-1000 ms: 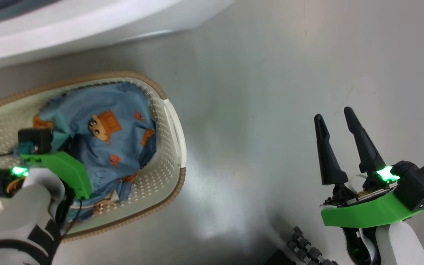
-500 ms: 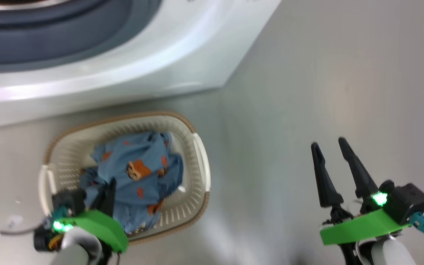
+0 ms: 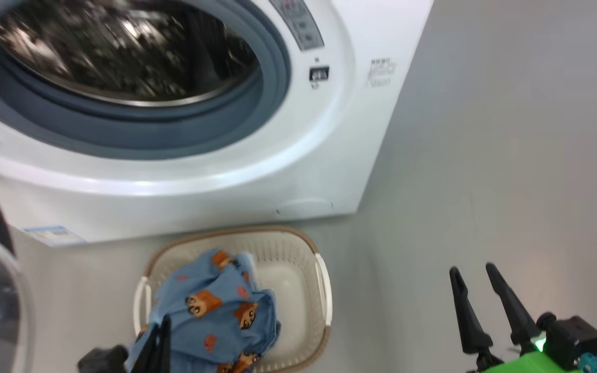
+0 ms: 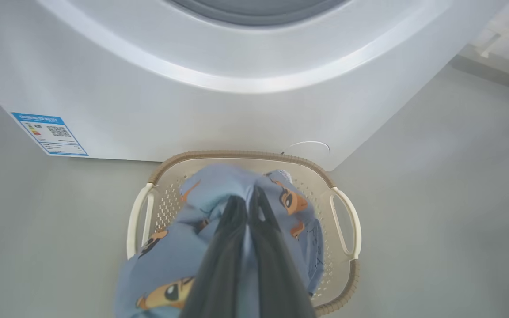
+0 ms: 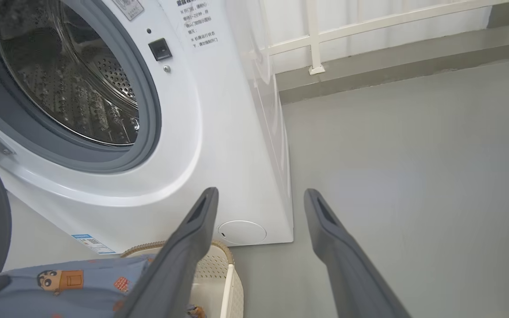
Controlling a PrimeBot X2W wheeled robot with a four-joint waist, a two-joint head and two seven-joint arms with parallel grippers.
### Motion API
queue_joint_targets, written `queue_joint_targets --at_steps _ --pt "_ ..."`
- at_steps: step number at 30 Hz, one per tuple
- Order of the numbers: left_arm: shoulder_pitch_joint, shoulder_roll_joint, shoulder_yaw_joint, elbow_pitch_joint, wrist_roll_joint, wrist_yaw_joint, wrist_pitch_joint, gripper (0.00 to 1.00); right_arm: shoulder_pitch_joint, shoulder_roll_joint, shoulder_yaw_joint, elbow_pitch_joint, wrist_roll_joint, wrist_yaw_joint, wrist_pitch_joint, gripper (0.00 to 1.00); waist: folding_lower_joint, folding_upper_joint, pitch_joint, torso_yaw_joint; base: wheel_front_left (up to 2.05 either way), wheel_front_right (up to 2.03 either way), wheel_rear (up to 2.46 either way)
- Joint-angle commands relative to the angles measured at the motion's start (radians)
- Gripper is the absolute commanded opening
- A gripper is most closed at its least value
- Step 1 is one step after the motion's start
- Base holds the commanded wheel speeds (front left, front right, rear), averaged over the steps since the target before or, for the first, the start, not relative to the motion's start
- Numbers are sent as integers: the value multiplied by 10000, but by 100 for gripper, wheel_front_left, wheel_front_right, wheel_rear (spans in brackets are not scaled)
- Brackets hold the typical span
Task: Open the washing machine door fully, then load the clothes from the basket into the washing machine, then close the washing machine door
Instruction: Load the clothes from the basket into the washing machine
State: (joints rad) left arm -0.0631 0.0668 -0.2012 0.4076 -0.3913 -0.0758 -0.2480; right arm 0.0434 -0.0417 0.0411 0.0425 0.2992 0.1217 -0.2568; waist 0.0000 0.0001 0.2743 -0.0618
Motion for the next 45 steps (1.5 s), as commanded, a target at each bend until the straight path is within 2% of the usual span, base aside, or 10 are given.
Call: queue_joint_targets --at_steps 1,9,19,28,45 --pt "452 -7 654 -663 155 50 -137 0 253 -85 158 -187 -123 90 -49 100 0 -1 -1681 721 0 0 0" --pt "1740 -152 991 -2265 734 92 -137 0 940 -87 40 -211 -367 90 -49 100 0 -1 -2670 840 0 0 0" --pt "2481 -164 972 -3972 1183 375 -137 0 1237 -86 -108 -318 -537 90 -49 100 0 -1 -3142 950 0 0 0" --pt "2825 -165 1276 -4539 1324 451 -137 0 1356 -86 -174 -395 -582 90 -49 100 0 -1 -3332 853 0 0 0" --pt "2947 -165 1174 -5001 1277 544 -137 0 1440 -86 -135 -446 -601 90 -49 100 0 -1 -3191 723 0 0 0"
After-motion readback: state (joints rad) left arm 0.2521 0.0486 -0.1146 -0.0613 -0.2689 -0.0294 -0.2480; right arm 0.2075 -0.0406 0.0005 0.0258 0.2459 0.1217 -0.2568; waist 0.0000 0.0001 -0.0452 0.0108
